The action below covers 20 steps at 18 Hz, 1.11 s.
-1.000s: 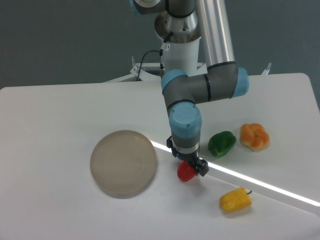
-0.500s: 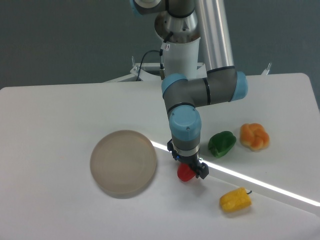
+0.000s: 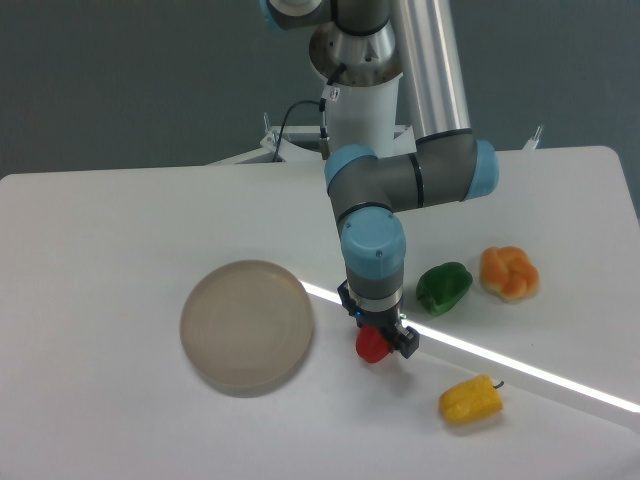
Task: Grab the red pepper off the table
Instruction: 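Lift the red pepper up off the table and carry it aside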
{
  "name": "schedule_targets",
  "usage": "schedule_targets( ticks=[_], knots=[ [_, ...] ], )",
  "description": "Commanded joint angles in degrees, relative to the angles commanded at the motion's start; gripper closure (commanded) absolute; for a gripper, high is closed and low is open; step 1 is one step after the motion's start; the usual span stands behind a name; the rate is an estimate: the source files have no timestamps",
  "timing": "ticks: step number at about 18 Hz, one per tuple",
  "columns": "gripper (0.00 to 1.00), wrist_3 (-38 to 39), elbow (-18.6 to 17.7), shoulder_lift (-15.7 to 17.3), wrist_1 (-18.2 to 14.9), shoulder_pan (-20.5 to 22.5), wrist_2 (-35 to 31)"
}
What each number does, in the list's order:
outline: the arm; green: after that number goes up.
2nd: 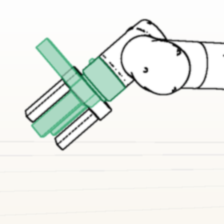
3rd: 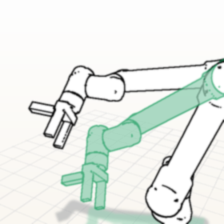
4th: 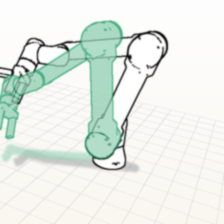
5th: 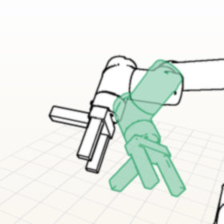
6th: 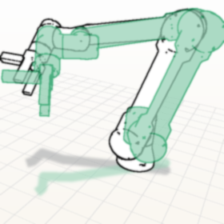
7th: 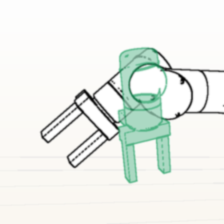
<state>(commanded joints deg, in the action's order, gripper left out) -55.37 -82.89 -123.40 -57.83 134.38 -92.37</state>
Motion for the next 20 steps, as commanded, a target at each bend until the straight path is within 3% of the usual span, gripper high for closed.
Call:
schedule_targets(
  ticks=[3, 8, 15, 20],
  knots=[
    [0.56, -5.8, 3.2, 0.8, -0.7, 1.0, -0.1],
    [0.56, -15.5, 10.3, 0.9, -6.4, 5.1, -0.7],
    [0.56, -31.1, 12.8, 1.1, -6.6, 12.6, -0.3],
    [0.56, -32.9, 13.1, 1.5, -6.5, 13.7, -0.5]
  ],
)
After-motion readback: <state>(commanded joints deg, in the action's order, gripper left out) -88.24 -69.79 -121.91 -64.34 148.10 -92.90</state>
